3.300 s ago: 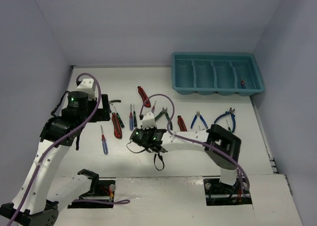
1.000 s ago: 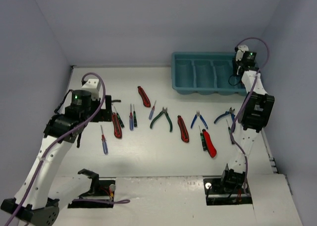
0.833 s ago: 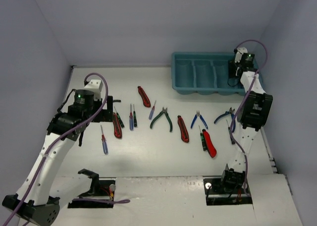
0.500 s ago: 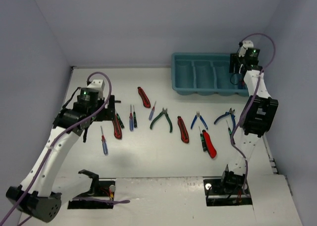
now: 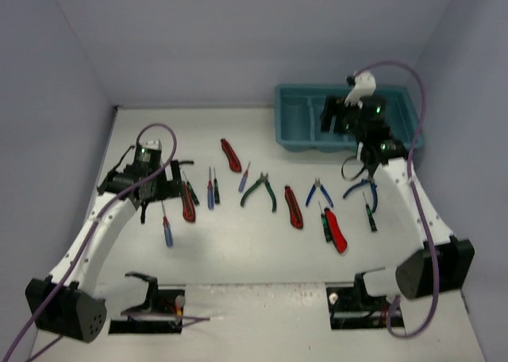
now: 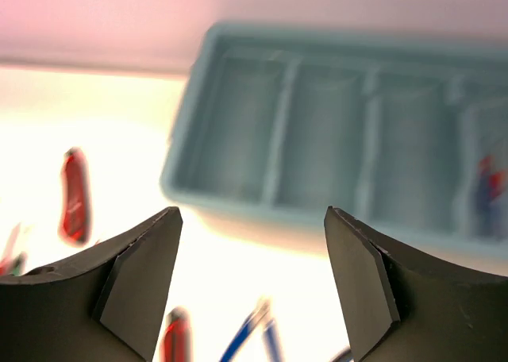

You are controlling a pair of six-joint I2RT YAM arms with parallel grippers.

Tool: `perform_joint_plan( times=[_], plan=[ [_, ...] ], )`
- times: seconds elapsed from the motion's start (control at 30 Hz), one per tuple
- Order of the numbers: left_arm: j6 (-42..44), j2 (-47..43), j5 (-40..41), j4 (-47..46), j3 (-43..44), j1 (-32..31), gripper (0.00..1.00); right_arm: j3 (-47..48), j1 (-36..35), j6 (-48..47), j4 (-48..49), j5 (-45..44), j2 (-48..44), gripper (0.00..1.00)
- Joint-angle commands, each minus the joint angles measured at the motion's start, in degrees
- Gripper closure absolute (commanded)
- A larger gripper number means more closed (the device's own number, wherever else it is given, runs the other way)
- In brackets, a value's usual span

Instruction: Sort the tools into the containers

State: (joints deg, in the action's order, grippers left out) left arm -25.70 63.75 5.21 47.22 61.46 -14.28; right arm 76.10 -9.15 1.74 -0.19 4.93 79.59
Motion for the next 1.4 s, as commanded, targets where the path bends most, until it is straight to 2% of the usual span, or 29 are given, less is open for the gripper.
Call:
perform_joint_plan(
  times=[0.0,0.17,0.43,0.57,0.93,1.2,1.37],
  plan=[
    [-2.1,-1.2,-1.3,-1.6,-0.4,2.0,0.08,-7.7,-4.4,9.3,1.5,-0.9,-7.3,0.30],
    [-1.8,-1.2,-1.8,-1.7,-3.4,3.4,0.08,-15.6,-7.8,13.2,1.4,0.1,-14.8,0.29],
    [-1.8,0.5,-1.6,-3.3,-8.5,3.7,0.09,-24.3,-8.7,16.2,1.4,3.2,-22.9,0.25],
    [-1.0,1.4,-2.7,-4.6,-10.3,3.7,0.12,-26.5,-8.7,16.5,1.2,4.9,-24.9,0.24],
    [-1.3,6.4,-3.6,-7.9,-13.8,3.7,0.14,-27.8,-8.7,15.4,0.7,5.8,-27.2,0.23],
    [-3.4,15.2,-3.4,-11.1,-14.4,3.8,0.23,-27.8,-8.7,15.2,0.5,6.2,-26.8,0.23],
    [-5.7,17.6,-2.9,-11.9,-15.3,3.9,0.37,-28.5,-8.7,15.6,0.5,6.2,-27.7,0.23]
  ],
)
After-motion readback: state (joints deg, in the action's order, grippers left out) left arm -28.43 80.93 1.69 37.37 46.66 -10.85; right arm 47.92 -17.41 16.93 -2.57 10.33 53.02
